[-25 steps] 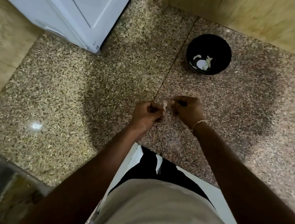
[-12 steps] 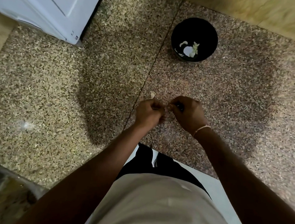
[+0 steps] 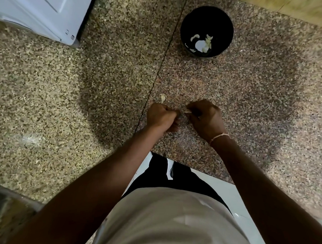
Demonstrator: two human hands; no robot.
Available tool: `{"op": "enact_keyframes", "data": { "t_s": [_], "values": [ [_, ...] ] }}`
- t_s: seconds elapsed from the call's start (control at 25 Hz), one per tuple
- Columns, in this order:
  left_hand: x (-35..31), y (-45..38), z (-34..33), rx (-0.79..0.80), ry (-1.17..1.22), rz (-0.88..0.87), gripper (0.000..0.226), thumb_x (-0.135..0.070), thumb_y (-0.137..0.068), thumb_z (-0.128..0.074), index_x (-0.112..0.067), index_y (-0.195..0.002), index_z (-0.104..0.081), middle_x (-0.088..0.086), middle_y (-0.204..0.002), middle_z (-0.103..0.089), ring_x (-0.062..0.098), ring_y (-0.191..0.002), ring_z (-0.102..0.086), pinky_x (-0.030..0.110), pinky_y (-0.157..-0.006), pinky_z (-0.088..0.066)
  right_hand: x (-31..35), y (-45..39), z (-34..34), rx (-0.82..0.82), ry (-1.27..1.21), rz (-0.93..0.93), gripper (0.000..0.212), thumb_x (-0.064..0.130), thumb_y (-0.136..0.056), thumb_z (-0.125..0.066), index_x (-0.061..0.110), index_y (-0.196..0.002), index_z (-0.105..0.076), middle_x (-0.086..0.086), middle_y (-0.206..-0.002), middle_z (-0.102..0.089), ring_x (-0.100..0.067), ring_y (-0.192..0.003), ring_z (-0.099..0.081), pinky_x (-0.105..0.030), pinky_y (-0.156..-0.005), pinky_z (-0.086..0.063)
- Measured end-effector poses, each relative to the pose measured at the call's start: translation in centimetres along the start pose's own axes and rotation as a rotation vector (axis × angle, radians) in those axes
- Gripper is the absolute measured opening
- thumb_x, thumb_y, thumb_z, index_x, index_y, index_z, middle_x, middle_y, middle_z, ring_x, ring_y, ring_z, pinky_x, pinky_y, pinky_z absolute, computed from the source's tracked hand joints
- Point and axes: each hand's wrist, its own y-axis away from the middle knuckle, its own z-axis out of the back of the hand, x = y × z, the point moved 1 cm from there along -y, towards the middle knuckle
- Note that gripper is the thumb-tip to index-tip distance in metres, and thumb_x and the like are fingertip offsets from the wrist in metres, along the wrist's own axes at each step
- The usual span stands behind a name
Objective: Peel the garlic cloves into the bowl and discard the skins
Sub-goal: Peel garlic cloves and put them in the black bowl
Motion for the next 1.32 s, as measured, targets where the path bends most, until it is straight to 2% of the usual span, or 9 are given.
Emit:
{"op": "enact_keyframes", "data": {
  "t_s": [0.28,0.48,0.64,0.96,1.2,1.32],
  "values": [
    [-0.4,0.1,0.0,-0.016,-0.038,-0.018,0.018,-0.012,-0.087,-0.083,0.004,-0.082,-0.077,0.017,-0.066,-0.075,0.035,-0.053,-0.073,0.044,-0.053,-0.063,0.5,0.6,-0.3,-0.009,0.046,-0.021,0.014,0.007,-0.091,-0.071,0.01,-0.101,-0.08,-0.009,-0.102,-0.067,-0.025,-0.091,-0.065,-0.044,-0.076,-0.057],
    [-0.9,0.3,0.2,0.001,-0.068,-0.017,0.017,-0.01,-0.088,-0.081,0.006,-0.083,-0.077,0.017,-0.065,-0.074,0.034,-0.051,-0.072,0.036,-0.046,-0.059,0.5,0.0,-0.2,0.004,0.031,-0.036,0.018,0.003,-0.086,-0.071,0.012,-0.098,-0.081,-0.009,-0.1,-0.07,-0.027,-0.09,-0.067,-0.046,-0.076,-0.058],
    [-1.0,0.4,0.1,-0.005,-0.083,-0.034,0.017,-0.009,-0.087,-0.082,0.007,-0.083,-0.075,0.018,-0.065,-0.074,0.035,-0.052,-0.072,0.039,-0.046,-0.06,0.8,-0.1,-0.2,-0.001,0.035,-0.041,0.019,0.002,-0.085,-0.07,0.012,-0.097,-0.081,-0.008,-0.1,-0.072,-0.025,-0.087,-0.069,-0.044,-0.076,-0.059],
    [-0.9,0.2,0.0,-0.002,-0.083,-0.032,0.018,-0.011,-0.087,-0.083,0.005,-0.084,-0.075,0.016,-0.064,-0.074,0.032,-0.048,-0.071,0.034,-0.045,-0.058,1.1,0.0,0.0,-0.016,0.054,-0.027,0.018,0.002,-0.085,-0.07,0.01,-0.097,-0.081,-0.01,-0.098,-0.072,-0.025,-0.085,-0.068,-0.041,-0.074,-0.059],
    [-0.9,0.2,-0.1,-0.028,-0.113,-0.047,0.018,-0.014,-0.085,-0.084,0.002,-0.086,-0.076,0.013,-0.063,-0.074,0.032,-0.054,-0.074,0.043,-0.051,-0.063,1.1,0.0,-0.1,-0.014,0.064,-0.037,0.018,0.003,-0.083,-0.071,0.012,-0.096,-0.082,-0.009,-0.096,-0.072,-0.025,-0.083,-0.068,-0.027,-0.073,-0.05],
    [-0.9,0.1,-0.1,-0.038,-0.132,-0.049,0.018,-0.015,-0.087,-0.083,0.001,-0.089,-0.076,0.011,-0.064,-0.075,0.029,-0.055,-0.075,0.042,-0.052,-0.064,0.9,0.0,-0.2,-0.017,0.069,-0.02,0.017,0.004,-0.085,-0.07,0.01,-0.096,-0.081,-0.01,-0.096,-0.071,-0.025,-0.082,-0.068,-0.03,-0.072,-0.054]
  ]
}}
